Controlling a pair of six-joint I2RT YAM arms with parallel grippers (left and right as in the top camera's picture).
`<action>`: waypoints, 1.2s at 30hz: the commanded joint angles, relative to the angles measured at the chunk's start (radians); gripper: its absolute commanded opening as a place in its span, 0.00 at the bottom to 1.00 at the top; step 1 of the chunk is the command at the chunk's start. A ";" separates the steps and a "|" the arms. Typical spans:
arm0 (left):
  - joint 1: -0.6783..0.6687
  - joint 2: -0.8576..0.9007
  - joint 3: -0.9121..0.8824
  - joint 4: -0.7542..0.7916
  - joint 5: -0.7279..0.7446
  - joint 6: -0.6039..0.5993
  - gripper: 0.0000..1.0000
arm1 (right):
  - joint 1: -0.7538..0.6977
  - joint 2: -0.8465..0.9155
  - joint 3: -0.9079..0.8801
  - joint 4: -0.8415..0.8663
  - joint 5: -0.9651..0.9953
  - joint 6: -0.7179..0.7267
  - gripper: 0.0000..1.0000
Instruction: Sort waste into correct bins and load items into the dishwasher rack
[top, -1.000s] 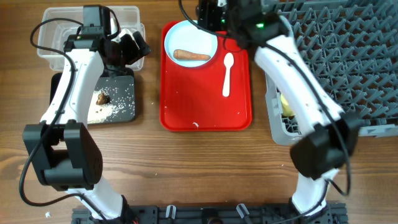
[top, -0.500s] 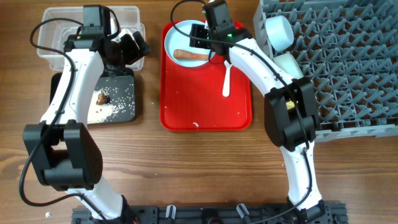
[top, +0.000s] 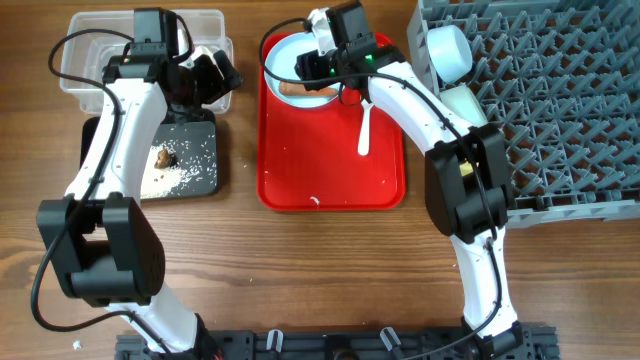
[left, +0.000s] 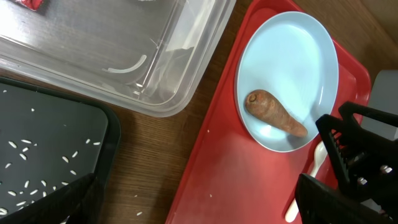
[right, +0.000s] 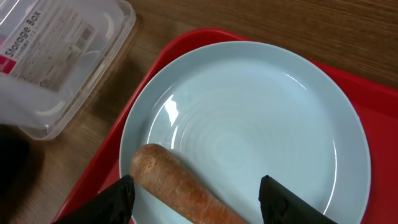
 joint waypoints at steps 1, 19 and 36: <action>0.003 -0.020 0.006 0.003 -0.006 0.001 1.00 | -0.001 0.011 -0.004 0.000 -0.040 0.004 0.65; -0.038 -0.020 0.006 0.273 0.191 -0.036 0.98 | -0.224 -0.294 -0.004 -0.160 -0.266 0.111 0.67; -0.425 0.182 0.006 0.438 -0.417 -0.473 0.88 | -0.224 -0.398 -0.004 -0.341 -0.144 0.091 0.81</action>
